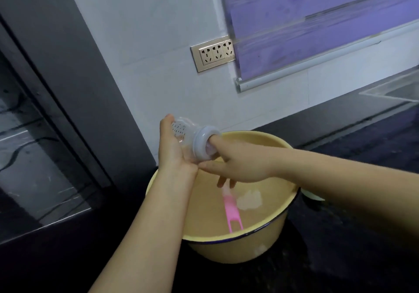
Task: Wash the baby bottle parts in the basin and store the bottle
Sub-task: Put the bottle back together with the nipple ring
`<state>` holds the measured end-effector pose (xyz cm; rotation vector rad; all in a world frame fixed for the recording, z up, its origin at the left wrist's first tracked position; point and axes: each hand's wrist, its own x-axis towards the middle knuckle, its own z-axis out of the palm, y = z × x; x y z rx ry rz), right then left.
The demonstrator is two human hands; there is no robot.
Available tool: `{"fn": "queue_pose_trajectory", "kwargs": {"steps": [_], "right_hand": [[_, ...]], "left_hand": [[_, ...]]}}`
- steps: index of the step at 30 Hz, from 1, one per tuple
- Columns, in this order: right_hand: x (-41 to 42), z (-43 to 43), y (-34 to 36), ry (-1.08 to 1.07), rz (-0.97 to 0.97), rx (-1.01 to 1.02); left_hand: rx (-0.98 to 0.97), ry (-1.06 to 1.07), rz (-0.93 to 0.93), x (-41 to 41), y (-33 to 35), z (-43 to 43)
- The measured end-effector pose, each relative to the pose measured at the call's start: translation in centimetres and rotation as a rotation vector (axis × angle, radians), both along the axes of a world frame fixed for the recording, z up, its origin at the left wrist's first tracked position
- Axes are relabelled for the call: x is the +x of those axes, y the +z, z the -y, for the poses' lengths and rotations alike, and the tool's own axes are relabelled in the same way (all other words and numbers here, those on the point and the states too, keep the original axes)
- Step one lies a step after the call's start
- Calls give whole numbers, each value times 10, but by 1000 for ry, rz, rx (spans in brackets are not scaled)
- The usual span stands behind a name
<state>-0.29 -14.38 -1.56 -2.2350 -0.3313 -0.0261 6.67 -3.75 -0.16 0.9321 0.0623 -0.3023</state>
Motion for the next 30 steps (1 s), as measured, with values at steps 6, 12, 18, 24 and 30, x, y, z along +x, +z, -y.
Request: {"fn": "queue_pose_trajectory", "kwargs": {"steps": [6,12,18,24,30], "right_hand": [[25,-5,4,18,-132,2],[28,-5,-4,65,-62,67],[30,1,-2,-4,293,59],[36,12,-2,-27,392,241],[31,-1,-11,-191,750,-132]], "left_hand": [[-39,287,227,5,-4,3],[-115,383,184,9,-5,-11],[-145,304,132,20,-10,-17],[-147,49,75,14,-6,-15],[-187,18,61,15,-5,-14]]}}
